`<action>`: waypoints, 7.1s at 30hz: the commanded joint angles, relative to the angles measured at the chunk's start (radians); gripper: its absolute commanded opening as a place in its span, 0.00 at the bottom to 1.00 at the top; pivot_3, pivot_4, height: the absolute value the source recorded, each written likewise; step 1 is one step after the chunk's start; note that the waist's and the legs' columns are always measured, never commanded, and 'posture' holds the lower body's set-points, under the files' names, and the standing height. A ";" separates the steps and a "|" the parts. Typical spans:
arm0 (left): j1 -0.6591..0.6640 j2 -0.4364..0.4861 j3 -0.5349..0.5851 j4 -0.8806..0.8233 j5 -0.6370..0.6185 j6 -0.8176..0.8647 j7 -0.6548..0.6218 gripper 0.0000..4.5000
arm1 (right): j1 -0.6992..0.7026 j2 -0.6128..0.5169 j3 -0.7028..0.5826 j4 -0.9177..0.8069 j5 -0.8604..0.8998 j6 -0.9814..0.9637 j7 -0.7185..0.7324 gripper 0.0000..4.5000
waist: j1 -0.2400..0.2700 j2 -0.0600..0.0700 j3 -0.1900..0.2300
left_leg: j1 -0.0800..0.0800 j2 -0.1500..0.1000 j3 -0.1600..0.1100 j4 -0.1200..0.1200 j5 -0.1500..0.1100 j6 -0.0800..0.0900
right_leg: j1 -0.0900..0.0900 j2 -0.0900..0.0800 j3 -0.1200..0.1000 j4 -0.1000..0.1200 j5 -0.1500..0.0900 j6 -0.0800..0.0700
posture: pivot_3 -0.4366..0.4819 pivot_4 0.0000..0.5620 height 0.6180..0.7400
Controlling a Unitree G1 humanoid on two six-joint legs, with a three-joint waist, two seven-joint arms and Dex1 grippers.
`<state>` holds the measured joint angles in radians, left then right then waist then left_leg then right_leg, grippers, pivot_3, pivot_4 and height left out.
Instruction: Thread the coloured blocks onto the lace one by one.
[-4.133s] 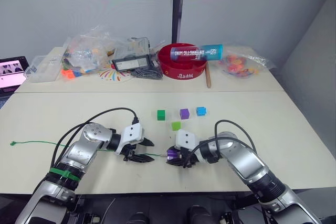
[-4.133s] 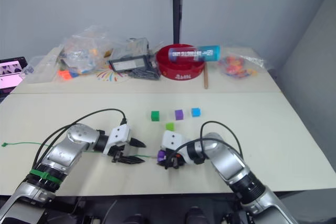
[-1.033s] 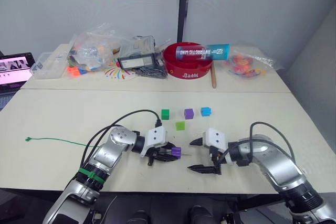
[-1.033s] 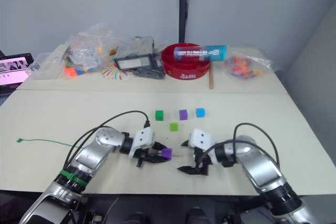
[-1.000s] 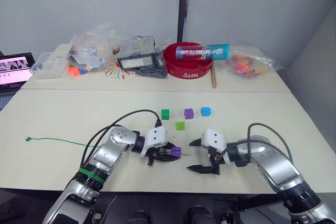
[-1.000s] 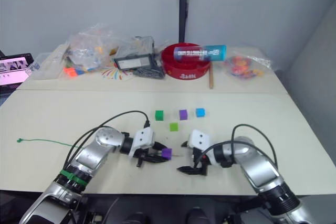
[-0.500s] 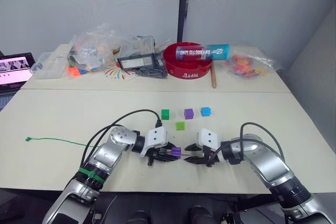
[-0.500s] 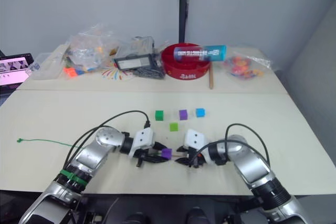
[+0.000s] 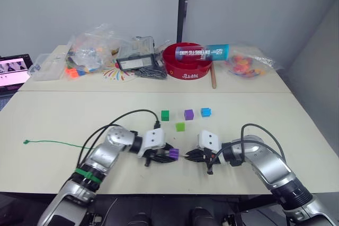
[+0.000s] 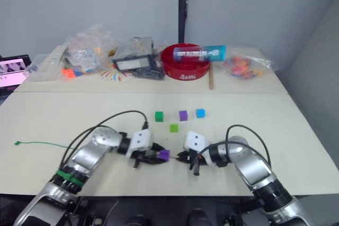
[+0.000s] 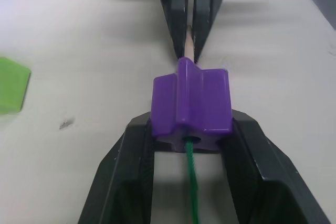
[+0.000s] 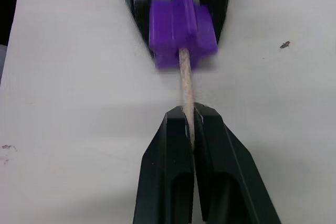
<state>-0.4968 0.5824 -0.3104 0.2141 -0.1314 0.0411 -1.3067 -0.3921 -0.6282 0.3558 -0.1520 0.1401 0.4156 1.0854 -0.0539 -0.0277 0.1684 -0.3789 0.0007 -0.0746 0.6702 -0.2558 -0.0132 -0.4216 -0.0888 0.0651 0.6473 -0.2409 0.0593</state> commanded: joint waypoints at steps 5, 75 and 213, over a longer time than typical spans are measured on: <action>0.100 0.254 0.228 0.246 -0.082 -0.240 -0.130 0.29 | -0.036 0.000 0.024 0.017 -0.022 -0.032 0.022 0.00 | -0.012 0.000 0.000 | 0.001 0.001 0.000 -0.001 0.000 0.000 | 0.000 0.000 0.000 0.000 0.000 -0.001 | 0.48 0.27 0.92; -0.038 -0.024 0.037 0.000 -0.076 0.066 -0.035 0.21 | -0.164 0.123 0.106 -0.081 -0.082 0.196 -0.050 0.00 | 0.010 -0.004 0.001 | -0.003 -0.001 -0.001 0.000 0.000 0.000 | -0.002 -0.001 -0.001 0.001 -0.001 -0.001 | 0.48 0.27 0.92; 0.028 0.057 0.019 -0.277 -0.029 0.299 0.103 0.00 | -0.253 0.071 0.204 -0.064 -0.177 0.333 0.071 0.29 | 0.007 -0.001 0.003 | -0.002 -0.001 -0.001 0.002 0.000 0.000 | -0.001 -0.001 -0.001 0.001 0.000 -0.001 | 0.48 0.27 0.92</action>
<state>-0.4381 0.6529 -0.2943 -0.0470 -0.1582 0.3497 -1.2142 -0.6597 -0.5598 0.5361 -0.2056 -0.0445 0.7347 1.1592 -0.0471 -0.0284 0.1710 -0.3808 -0.0006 -0.0759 0.6717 -0.2558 -0.0134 -0.4221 -0.0901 0.0638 0.6485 -0.2411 0.0584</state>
